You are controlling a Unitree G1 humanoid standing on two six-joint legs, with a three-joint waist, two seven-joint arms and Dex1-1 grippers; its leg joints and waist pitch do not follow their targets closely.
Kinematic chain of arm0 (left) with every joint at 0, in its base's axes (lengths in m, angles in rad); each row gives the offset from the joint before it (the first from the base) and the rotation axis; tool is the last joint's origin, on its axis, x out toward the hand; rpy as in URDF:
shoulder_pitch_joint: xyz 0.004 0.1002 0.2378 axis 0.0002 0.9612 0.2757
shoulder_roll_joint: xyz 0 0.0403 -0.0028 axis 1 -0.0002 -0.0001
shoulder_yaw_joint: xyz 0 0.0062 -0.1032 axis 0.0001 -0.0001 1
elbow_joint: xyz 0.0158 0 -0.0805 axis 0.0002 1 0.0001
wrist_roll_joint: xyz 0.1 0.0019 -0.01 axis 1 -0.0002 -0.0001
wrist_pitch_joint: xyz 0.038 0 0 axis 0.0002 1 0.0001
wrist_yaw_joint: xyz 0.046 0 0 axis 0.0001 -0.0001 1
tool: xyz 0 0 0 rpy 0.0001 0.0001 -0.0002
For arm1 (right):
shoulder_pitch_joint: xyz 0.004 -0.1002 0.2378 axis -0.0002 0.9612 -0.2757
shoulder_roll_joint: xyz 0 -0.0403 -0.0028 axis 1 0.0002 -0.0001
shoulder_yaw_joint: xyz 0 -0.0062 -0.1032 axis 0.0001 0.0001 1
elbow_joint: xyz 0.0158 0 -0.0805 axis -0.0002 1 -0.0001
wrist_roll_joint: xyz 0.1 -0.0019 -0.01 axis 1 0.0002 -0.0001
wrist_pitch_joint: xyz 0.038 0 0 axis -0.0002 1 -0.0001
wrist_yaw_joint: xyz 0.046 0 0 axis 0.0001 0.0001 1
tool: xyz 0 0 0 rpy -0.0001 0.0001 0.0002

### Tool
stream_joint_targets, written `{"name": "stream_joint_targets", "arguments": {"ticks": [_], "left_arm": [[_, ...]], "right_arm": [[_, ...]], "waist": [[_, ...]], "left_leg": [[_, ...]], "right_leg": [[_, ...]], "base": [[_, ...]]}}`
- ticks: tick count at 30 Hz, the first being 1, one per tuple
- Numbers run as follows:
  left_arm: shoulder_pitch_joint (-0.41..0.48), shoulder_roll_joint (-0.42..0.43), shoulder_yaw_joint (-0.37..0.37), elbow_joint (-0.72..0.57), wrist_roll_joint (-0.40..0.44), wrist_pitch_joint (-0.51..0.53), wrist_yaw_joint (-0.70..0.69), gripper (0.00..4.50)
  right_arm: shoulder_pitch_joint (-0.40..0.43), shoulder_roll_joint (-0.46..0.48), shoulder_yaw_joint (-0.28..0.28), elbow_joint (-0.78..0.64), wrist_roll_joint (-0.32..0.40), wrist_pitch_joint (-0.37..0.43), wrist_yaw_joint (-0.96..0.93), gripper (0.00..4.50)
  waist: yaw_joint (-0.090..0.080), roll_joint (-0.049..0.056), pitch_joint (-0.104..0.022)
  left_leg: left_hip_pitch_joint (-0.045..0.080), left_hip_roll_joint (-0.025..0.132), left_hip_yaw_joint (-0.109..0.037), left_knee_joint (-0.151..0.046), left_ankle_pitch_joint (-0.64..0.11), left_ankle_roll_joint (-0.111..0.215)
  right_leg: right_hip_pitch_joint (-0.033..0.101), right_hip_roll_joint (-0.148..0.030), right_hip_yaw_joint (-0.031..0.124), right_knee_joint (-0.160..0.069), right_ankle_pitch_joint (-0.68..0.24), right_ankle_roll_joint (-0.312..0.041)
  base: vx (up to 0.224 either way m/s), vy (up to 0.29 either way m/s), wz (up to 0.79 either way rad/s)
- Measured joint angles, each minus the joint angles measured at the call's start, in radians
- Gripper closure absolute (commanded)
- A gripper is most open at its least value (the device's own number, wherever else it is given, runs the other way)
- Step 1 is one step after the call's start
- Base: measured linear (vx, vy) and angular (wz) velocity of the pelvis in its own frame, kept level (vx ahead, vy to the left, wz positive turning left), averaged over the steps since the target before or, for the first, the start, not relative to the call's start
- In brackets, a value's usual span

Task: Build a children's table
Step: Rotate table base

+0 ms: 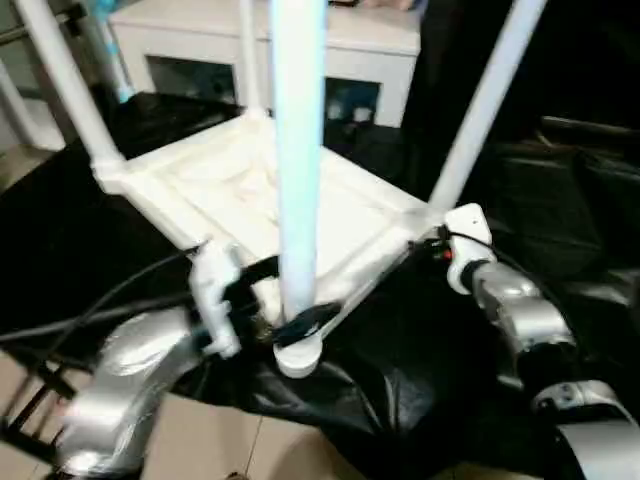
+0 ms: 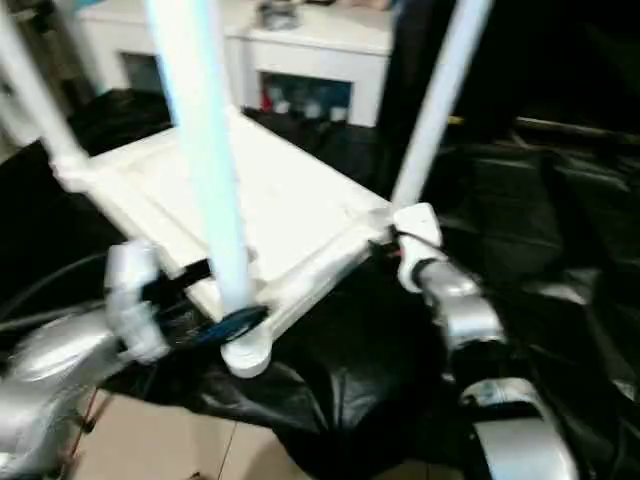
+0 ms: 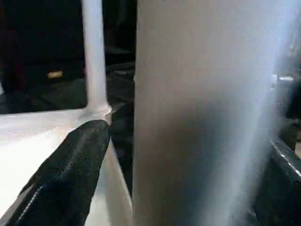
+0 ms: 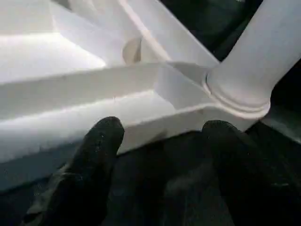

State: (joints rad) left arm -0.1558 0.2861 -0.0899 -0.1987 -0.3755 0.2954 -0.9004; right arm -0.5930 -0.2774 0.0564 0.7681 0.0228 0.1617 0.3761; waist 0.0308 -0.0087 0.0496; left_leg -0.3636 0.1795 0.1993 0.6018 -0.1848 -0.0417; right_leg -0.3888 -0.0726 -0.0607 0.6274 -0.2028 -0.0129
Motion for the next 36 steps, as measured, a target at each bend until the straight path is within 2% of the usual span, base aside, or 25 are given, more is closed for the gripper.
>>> {"name": "stream_joint_targets", "arguments": {"ticks": [4, 10, 18, 22, 25, 30, 36], "left_arm": [[-0.07, -0.064, -0.031, 0.057, -0.001, -0.001, 0.0, 0.1], [-0.163, -0.107, -0.09, 0.138, 0.01, -0.04, -0.012, 0.1], [-0.217, -0.161, -0.191, 0.241, 0.065, -0.064, -0.04, 0.1], [-0.265, -0.194, -0.202, 0.318, 0.093, -0.102, -0.026, 0.1], [-0.323, -0.249, -0.21, 0.415, 0.134, -0.153, 0.014, 0.1], [-0.359, -0.314, -0.223, 0.493, 0.164, -0.201, 0.059, 0.1], [-0.407, -0.374, -0.224, 0.602, 0.196, -0.269, 0.097, 0.1]], "right_arm": [[0.011, 0.03, 0.031, 0.026, -0.028, 0.03, -0.032, 1.34], [0.004, 0.036, 0.023, 0.027, -0.03, 0.048, -0.043, 1.34], [0.004, 0.078, 0.014, 0.03, -0.027, 0.038, -0.035, 1.34], [0.004, 0.08, 0.013, 0.03, -0.025, 0.034, -0.035, 1.34], [0.005, 0.079, 0.006, 0.029, -0.025, 0.032, -0.035, 1.34], [0.007, 0.077, -0.014, 0.027, -0.02, 0.03, -0.034, 1.34], [0.012, 0.071, -0.035, 0.021, -0.018, 0.024, -0.034, 1.34]], "waist": [[0.001, 0.002, 0.001], [0.003, 0.003, 0.001], [-0.011, 0.007, 0.001], [-0.015, 0.011, 0.002], [-0.016, 0.014, 0.003], [-0.018, 0.022, 0.004], [-0.016, 0.041, 0.001]], "left_leg": [[-0.005, 0.0, 0.0, 0.0, 0.0, 0.0], [-0.004, -0.001, 0.0, 0.0, 0.0, 0.0], [-0.004, 0.0, 0.0, 0.0, 0.0, 0.0], [-0.004, 0.0, 0.0, 0.0, 0.0, 0.0], [-0.004, 0.0, 0.0, 0.0, 0.0, 0.0], [-0.006, 0.0, -0.001, 0.0, 0.0, 0.001], [-0.007, 0.0, -0.002, 0.0, -0.001, 0.002]], "right_leg": [[-0.004, 0.0, 0.0, 0.0, 0.0, -0.001], [-0.003, -0.001, 0.0, 0.0, 0.0, -0.001], [-0.004, 0.0, -0.001, 0.0, 0.001, -0.001], [-0.004, 0.0, -0.001, 0.0, 0.001, -0.001], [-0.003, 0.0, -0.001, -0.001, 0.001, -0.001], [-0.004, 0.0, -0.002, -0.002, 0.001, -0.002], [-0.003, -0.001, -0.003, -0.004, 0.001, -0.002]], "base": [[0.0, 0.0, 0.0], [0.0, 0.0, 0.0], [0.0, 0.0, 0.0], [0.0, 0.0, 0.0], [0.0, 0.0, 0.0], [0.0, 0.0, 0.0], [0.0, 0.0, 0.0]]}}
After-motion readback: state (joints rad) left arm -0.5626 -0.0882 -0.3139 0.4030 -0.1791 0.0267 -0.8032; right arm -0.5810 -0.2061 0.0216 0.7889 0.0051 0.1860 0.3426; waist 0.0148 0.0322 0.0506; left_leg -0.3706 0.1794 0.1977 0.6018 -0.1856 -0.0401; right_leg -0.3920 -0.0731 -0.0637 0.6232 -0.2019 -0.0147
